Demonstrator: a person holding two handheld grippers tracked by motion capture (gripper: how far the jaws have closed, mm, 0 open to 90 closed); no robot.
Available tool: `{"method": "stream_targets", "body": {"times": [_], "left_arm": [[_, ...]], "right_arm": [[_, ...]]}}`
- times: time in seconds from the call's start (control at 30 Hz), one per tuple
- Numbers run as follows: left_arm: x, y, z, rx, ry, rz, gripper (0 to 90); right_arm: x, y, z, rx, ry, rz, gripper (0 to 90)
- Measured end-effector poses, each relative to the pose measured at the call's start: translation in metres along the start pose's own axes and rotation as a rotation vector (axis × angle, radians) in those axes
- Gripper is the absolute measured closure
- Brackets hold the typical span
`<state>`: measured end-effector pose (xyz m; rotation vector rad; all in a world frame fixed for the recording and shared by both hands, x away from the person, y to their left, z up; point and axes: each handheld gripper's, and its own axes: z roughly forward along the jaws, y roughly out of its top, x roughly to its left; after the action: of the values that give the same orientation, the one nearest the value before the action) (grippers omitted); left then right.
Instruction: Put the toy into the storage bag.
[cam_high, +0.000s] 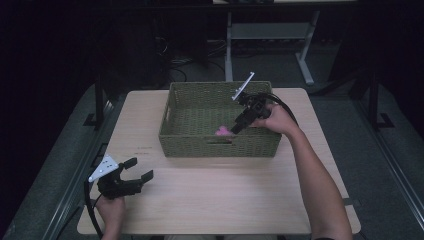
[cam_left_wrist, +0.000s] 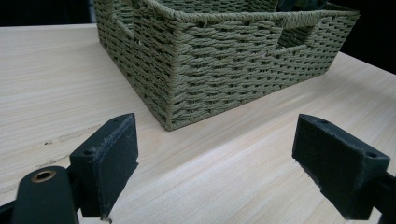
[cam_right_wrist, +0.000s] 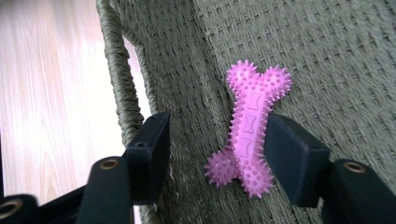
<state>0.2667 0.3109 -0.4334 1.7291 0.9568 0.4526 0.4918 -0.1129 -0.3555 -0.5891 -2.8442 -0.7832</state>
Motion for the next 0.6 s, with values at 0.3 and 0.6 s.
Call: {"method": "stream_targets", "body": {"times": [0.3,0.6], "left_arm": [[0.0,0.0,-0.001,-0.001,0.0,0.0,13.9],[0.0,0.0,-0.001,0.0,0.0,0.001,13.9]], "right_arm": [[0.007,-0.003,-0.011,-0.026,-0.027,0.001,36.7],[0.011,-0.003,-0.018,-0.034,-0.036,0.006,34.2]]}}
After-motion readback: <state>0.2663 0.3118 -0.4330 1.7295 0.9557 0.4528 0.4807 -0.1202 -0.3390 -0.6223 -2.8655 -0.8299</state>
